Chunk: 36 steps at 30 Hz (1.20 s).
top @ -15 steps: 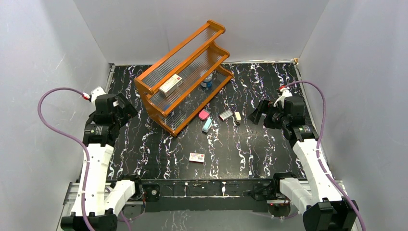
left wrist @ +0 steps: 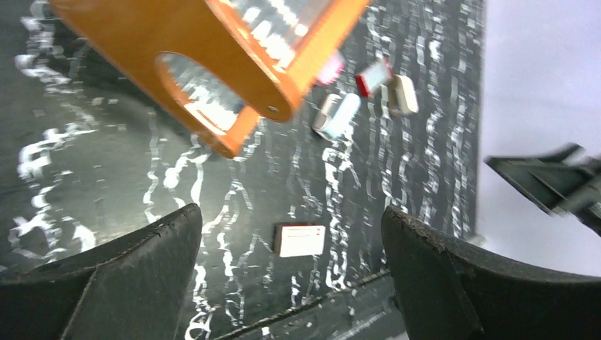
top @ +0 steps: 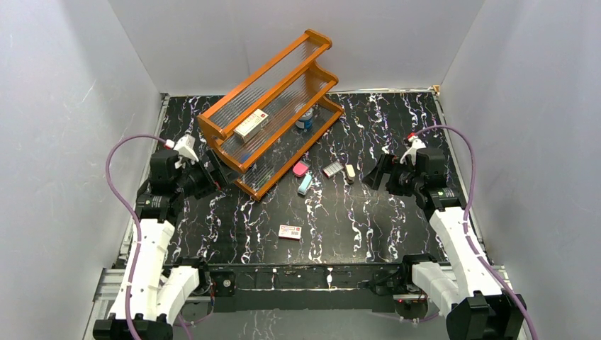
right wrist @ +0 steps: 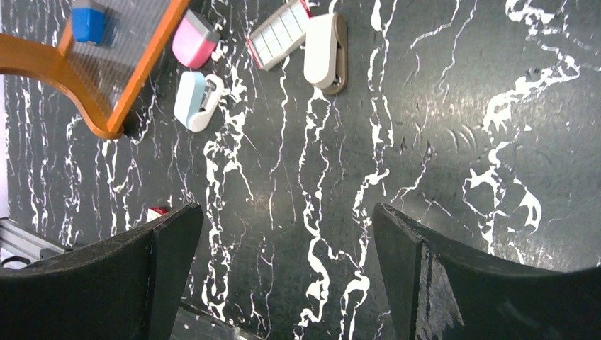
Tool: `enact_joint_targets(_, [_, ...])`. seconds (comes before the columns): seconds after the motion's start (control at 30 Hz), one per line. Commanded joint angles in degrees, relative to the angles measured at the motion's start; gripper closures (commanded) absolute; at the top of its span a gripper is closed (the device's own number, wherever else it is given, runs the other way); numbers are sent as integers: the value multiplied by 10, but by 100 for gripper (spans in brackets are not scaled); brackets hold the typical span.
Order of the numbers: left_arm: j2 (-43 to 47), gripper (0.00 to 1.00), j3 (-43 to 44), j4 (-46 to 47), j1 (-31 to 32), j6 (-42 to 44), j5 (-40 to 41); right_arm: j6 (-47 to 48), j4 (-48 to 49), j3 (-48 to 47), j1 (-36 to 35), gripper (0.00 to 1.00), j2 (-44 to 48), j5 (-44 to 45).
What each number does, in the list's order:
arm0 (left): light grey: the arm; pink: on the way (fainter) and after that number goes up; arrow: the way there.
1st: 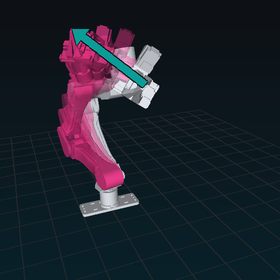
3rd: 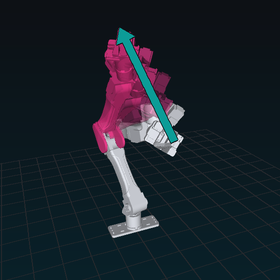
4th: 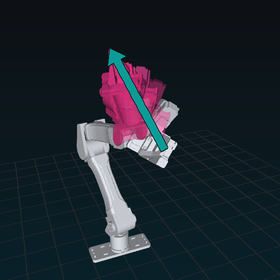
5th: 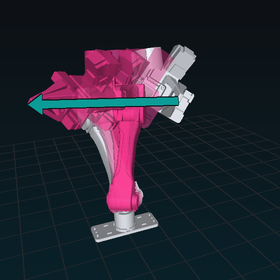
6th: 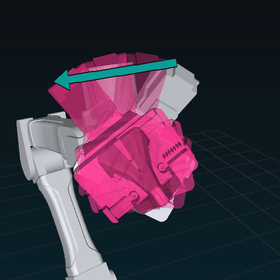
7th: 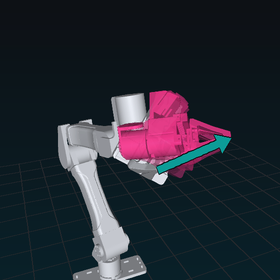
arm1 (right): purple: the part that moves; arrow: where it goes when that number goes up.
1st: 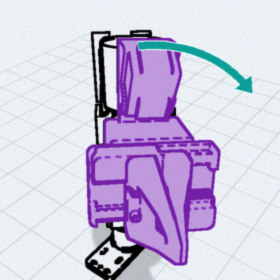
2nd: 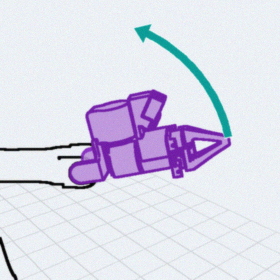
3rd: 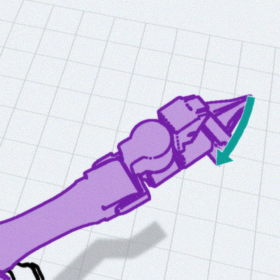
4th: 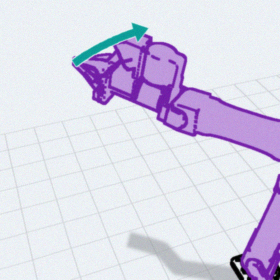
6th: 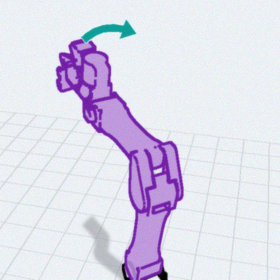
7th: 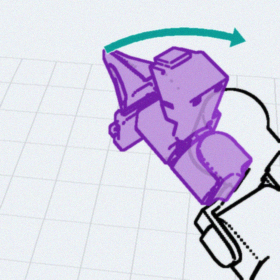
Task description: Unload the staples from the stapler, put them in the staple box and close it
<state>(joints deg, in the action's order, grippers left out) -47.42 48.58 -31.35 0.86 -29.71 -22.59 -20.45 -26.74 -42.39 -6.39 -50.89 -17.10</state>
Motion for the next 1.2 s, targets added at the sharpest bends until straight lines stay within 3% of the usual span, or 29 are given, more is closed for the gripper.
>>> enact_joint_targets(0.0, [23,7,-15,56,28,-16,-122,-21,39,26,2,1,15,-16])
enact_joint_targets(0.13, [18,8,-30,77,128,-27,-73,-51,65,45,2,1,8,-34])
enact_joint_targets(0.3, [-48,8,-23,90,323,-35,102,-53,61,41,2,1,-2,-37])
enact_joint_targets(0.47, [-157,6,5,117,398,-43,200,-47,42,31,2,1,12,-22])
enact_joint_targets(0.63, [-263,5,35,118,413,-26,286,-47,17,25,2,1,26,-1])
enact_joint_targets(0.9, [-356,3,48,120,408,-21,376,-46,-23,14,2,1,44,39])
enact_joint_targets(1.17, [-386,3,54,75,327,-34,372,-51,-30,12,2,1,41,45])
